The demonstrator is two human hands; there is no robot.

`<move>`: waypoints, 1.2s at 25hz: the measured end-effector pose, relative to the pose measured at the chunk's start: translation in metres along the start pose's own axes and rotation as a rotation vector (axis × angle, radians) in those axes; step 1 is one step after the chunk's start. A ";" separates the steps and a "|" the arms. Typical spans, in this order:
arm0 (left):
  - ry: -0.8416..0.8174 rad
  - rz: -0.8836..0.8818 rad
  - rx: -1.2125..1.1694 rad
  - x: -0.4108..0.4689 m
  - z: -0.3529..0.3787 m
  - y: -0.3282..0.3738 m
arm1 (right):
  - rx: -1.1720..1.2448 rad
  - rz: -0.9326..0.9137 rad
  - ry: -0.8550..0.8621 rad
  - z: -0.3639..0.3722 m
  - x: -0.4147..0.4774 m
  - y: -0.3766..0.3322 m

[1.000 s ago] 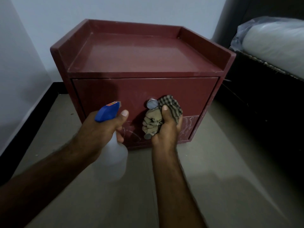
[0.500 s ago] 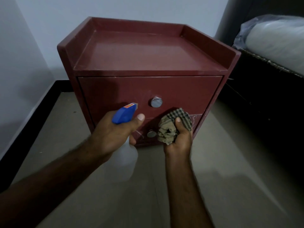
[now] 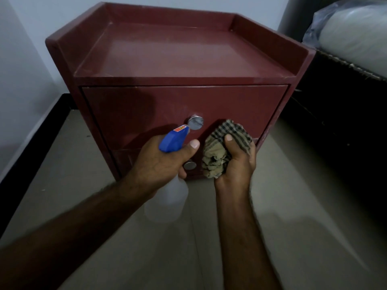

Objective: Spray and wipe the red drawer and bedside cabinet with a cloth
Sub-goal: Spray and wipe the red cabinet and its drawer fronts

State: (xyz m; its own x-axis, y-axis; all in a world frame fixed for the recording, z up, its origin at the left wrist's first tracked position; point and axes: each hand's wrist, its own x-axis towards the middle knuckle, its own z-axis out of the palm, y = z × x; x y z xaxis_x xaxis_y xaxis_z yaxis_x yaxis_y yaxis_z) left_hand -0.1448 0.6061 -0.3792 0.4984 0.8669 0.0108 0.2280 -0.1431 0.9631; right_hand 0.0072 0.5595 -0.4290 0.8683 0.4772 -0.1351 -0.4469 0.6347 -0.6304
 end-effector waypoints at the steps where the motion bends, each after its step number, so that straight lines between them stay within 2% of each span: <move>1: 0.008 -0.001 -0.003 0.000 0.001 -0.001 | -0.010 -0.002 -0.012 0.001 0.000 0.001; 10: -0.036 0.025 -0.031 -0.006 -0.008 -0.005 | -0.051 -0.047 -0.026 0.022 -0.011 0.013; 12: -0.047 0.032 -0.058 -0.008 -0.011 0.000 | -0.154 -0.142 -0.080 0.029 -0.022 0.022; 17: -0.005 0.032 -0.017 -0.015 -0.024 0.009 | -0.516 -0.546 -0.273 0.023 -0.031 0.031; 22: -0.023 0.033 -0.004 -0.020 -0.035 0.014 | -0.853 -0.812 -0.184 0.024 -0.027 0.028; 26: -0.014 0.029 -0.006 -0.024 -0.038 0.017 | -0.904 -0.897 -0.215 0.026 -0.025 0.024; 30: -0.015 0.021 -0.040 -0.027 -0.037 0.023 | -0.878 -0.859 -0.231 0.020 -0.022 0.023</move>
State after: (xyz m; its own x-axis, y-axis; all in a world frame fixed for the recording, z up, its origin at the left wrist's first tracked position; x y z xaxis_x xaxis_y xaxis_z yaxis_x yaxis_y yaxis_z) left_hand -0.1842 0.5968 -0.3474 0.5152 0.8567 0.0276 0.1834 -0.1417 0.9728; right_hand -0.0269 0.5760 -0.4250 0.7102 0.2622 0.6533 0.6166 0.2162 -0.7570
